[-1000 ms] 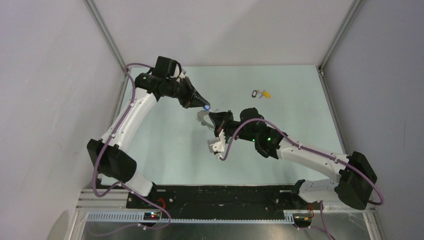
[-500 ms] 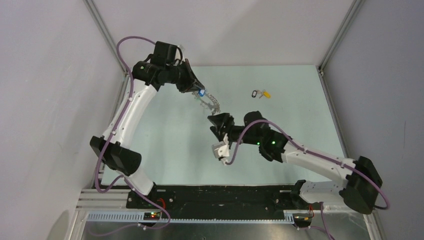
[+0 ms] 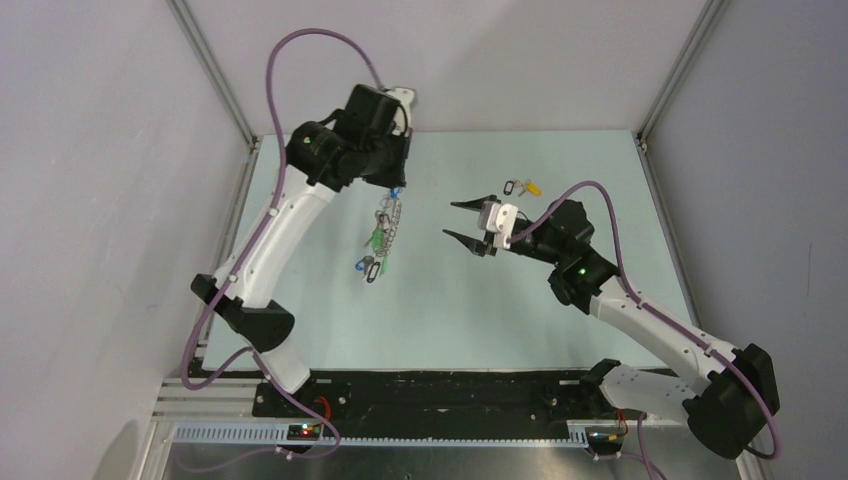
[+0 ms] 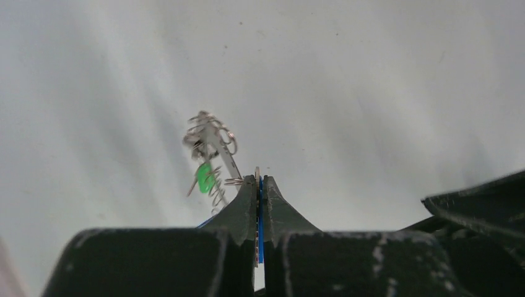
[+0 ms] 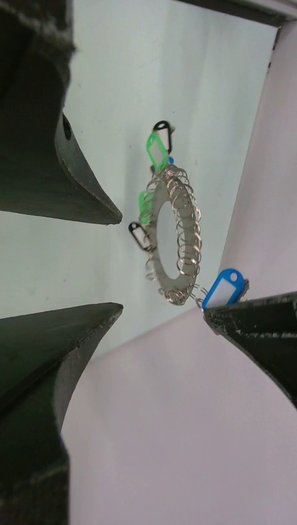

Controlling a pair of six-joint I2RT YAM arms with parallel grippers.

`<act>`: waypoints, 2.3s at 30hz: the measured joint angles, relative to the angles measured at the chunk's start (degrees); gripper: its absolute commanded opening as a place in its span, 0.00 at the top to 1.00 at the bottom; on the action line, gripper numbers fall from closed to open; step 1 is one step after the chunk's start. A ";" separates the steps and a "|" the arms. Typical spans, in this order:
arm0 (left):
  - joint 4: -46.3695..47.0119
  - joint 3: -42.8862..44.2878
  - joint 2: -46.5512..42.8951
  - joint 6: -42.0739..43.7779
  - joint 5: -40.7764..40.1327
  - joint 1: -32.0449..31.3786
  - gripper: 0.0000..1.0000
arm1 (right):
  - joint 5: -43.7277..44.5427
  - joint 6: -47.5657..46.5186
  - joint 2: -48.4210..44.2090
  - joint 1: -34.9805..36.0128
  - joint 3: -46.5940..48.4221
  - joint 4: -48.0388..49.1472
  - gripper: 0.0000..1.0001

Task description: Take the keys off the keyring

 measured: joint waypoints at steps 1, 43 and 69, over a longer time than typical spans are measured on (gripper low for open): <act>-0.42 0.35 0.11 1.49 -1.81 -1.44 1.00 | 0.02 1.55 0.28 -0.37 -0.02 0.46 0.46; 23.96 -34.23 -24.30 57.35 16.48 -9.81 1.00 | -32.54 34.82 28.57 -15.17 15.13 28.74 0.52; 25.22 -35.36 -23.12 70.40 23.19 -9.75 1.00 | -48.28 58.82 39.58 -12.63 20.98 56.61 0.51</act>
